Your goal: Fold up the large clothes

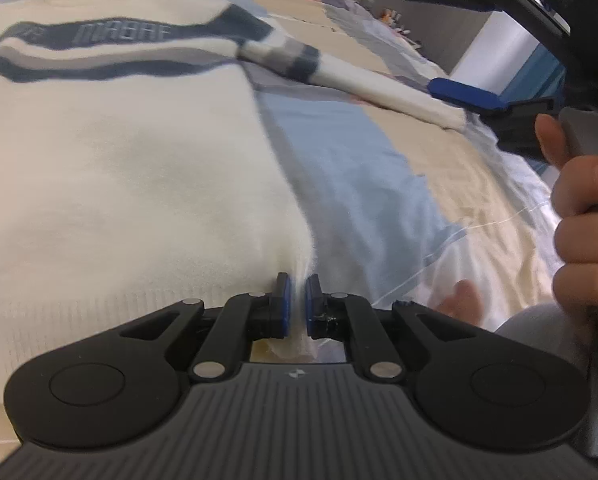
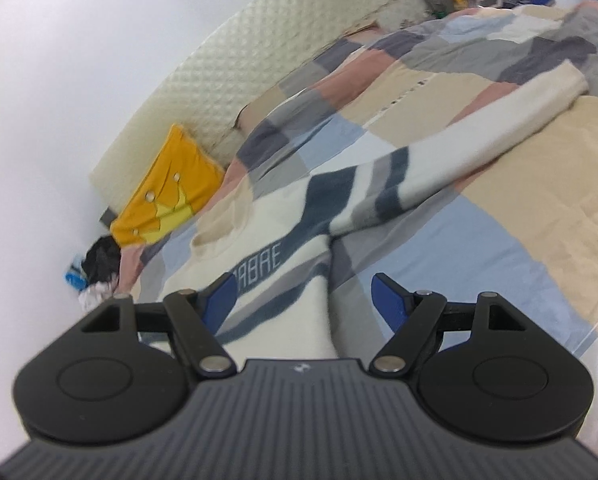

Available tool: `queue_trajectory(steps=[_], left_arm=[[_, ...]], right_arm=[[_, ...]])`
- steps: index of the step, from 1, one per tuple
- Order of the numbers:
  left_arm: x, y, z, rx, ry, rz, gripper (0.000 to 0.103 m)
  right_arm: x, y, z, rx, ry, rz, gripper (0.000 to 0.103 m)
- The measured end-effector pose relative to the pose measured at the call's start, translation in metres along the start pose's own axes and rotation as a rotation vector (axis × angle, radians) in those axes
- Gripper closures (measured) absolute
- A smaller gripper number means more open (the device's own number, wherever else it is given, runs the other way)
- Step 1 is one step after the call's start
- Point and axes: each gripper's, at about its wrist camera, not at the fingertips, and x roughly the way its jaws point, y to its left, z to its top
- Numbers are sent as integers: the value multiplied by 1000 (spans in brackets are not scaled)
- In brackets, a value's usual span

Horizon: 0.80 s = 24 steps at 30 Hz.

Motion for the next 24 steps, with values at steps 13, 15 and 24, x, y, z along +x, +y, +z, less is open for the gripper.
queue_trajectory(steps=[13,15,24], left_arm=[[-14,31,5,-83,0,-128,64],[-31,40,9,-99,-25,-111,57],[-121,105,48,-94,-84,115,49]], right_arm=[[12,11,-7,-58,33,-43,26],[12,12,-8,-63,39,-41,26],[11,21,-16,-119,57,3,26]])
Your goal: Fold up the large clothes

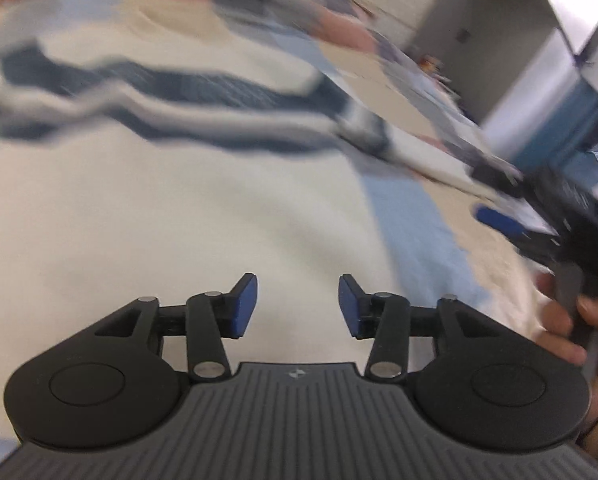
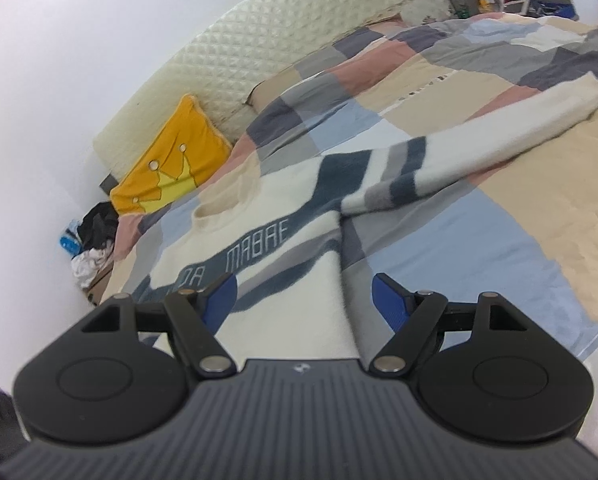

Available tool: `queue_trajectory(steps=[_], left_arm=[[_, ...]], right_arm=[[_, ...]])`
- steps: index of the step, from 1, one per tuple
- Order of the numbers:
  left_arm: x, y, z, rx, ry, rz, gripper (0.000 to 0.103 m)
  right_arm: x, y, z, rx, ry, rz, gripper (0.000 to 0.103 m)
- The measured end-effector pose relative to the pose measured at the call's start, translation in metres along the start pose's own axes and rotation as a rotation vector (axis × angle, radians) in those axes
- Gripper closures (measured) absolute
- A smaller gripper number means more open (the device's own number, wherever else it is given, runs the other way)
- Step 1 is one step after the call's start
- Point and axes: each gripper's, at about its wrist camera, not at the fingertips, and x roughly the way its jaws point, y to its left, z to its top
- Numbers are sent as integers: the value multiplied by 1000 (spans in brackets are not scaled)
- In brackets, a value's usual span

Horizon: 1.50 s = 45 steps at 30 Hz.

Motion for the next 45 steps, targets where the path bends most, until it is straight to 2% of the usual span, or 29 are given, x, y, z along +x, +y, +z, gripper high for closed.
queue_trajectory(steps=[1,5,8,10,13,15,21,24,27,31,35,37,41,44,45], left_arm=[[-14,14,7,5,-18,61,48],[-63,74,35,-9,-59,226,48],[-92,115,52,29,-80,362,48],[-103,142,52,72,-88,393,43],[-95,185,36,56,4,397,42],[-86,208,21,6,14,353,42],[-50,272,-12,-245,-25,99,42],[-22,292,-23,-318,-41,46,42],[-6,307,-24,-359,-113,-52,42],[8,328,-23,-479,-157,-229,42],[22,325,-23,-501,-134,-392,42],[24,318,-27,-477,-126,-431,42],[26,308,-36,-455,-69,-567,42],[27,308,-42,-481,-37,-623,46],[26,306,-46,-494,-32,-605,55]], right_arm=[[1,2,-1,-3,7,4,26],[8,11,-13,-32,53,18,26],[17,19,-27,-51,130,48,26],[26,24,-35,-66,185,27,26],[37,24,-41,-72,239,-30,26],[42,21,-42,-42,257,-42,26],[45,23,-46,-39,270,-66,26],[53,27,-49,-59,300,-80,26],[61,35,-54,-97,311,-125,27],[71,45,-59,-141,315,-152,27],[82,45,-61,-113,323,-178,27],[86,42,-62,-89,332,-189,27],[94,46,-64,-93,332,-216,26],[97,54,-65,-128,326,-227,26],[99,55,-66,-132,328,-233,26]])
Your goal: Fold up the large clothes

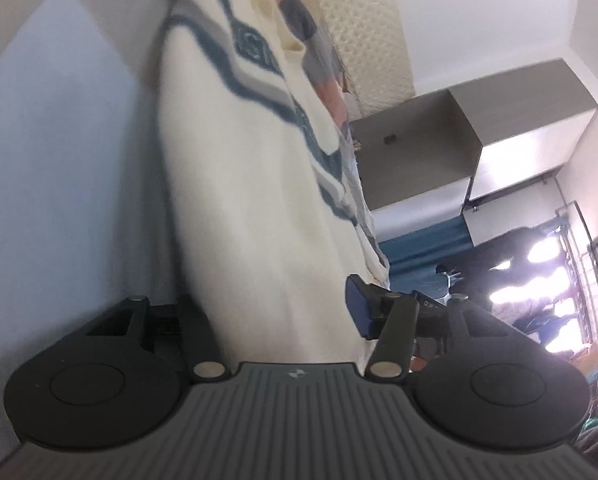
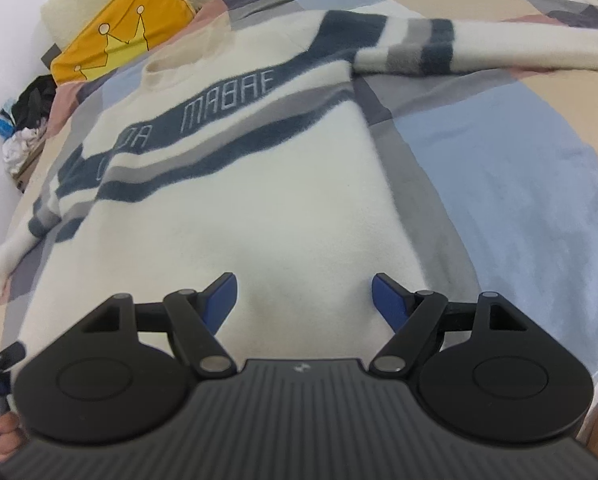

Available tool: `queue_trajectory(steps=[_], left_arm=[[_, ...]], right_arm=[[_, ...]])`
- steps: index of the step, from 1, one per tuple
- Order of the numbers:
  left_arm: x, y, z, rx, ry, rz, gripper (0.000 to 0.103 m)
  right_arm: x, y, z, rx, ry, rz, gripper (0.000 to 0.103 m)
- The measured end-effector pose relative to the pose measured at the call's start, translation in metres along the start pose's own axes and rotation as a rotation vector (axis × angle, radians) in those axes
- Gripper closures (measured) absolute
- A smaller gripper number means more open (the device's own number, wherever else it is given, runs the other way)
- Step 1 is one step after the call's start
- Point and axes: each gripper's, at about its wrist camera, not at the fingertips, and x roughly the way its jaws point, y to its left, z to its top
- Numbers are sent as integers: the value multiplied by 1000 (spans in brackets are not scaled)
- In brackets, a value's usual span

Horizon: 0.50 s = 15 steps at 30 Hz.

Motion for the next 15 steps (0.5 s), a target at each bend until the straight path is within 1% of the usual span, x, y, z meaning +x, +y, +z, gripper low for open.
queue_trajectory(steps=[1,2,4,5,6,7,9,12,13,15], left_arm=[[-1,-1,-4,-5,8,31,64],[-1,-2,-7,-12,21,48,67],[-6,-2,-15,-53,24,65,81],[-9,-2,-18,-75,24,73,85],[-12,-3,-21,-93,18,102,93],[-18,-7,-26,-102,11,154,93],[-27,-15,-32,-121,13,189,93],[-41,-30,-40,-118,17,239,94],[-46,-35,-41,-115,18,266,94],[-49,-40,-43,-119,36,343,94]], right_arm=[[1,1,1,-2,1,-5,26],[1,2,1,-9,-2,-12,26],[1,5,1,-20,-10,-21,26],[1,6,1,-22,-13,-20,26],[0,7,1,-25,-17,-17,26],[-2,8,1,-29,-21,-14,26],[-4,7,0,-32,-25,-12,26],[-7,5,1,-23,-27,-6,27],[-8,4,0,-21,-29,-5,27],[-12,3,1,-18,-36,0,27]])
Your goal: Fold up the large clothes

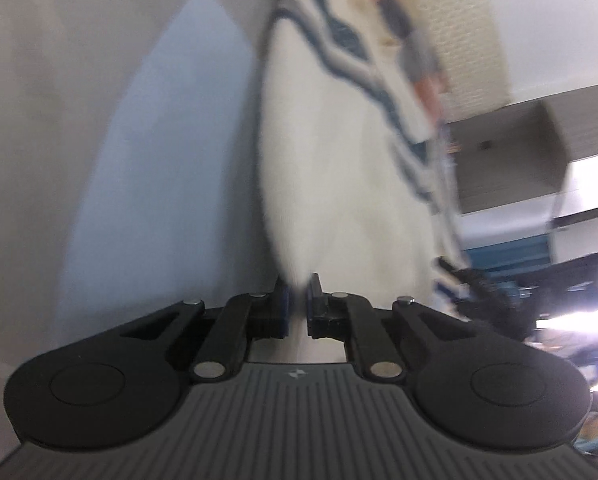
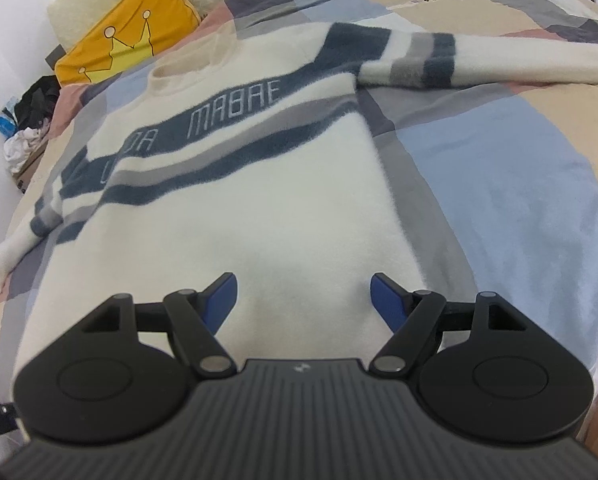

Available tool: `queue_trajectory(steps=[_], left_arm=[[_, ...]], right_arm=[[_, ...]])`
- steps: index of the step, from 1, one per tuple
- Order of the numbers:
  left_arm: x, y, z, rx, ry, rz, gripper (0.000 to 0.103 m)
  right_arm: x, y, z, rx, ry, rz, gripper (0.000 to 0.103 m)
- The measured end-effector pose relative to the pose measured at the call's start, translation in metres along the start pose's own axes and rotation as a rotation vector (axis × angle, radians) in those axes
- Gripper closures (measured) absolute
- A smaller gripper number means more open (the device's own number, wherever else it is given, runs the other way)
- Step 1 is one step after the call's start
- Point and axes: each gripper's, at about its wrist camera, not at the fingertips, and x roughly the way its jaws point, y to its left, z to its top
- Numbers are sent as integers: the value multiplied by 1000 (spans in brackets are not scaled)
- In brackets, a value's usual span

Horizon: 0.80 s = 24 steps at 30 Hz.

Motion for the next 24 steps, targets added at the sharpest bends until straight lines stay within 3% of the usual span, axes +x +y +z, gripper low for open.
queue_trajectory(steps=[4,8,14,18,24], left_arm=[[12,-8,3,-3,43,146,94],[17,-31,12,73,59,270,94],[-1,-89,6,171,-24,309,91],[-6,-138,0,261,-98,365,77],[-23,-206,-27,397,-191,380,67]], right_arm=[[-7,3,-1,-22,-24,8,27],[-13,1,-2,-27,-37,4,27],[-27,-8,-1,-14,-97,18,27],[-39,-12,3,-29,-160,44,27],[-64,-19,5,-52,-263,78,27]])
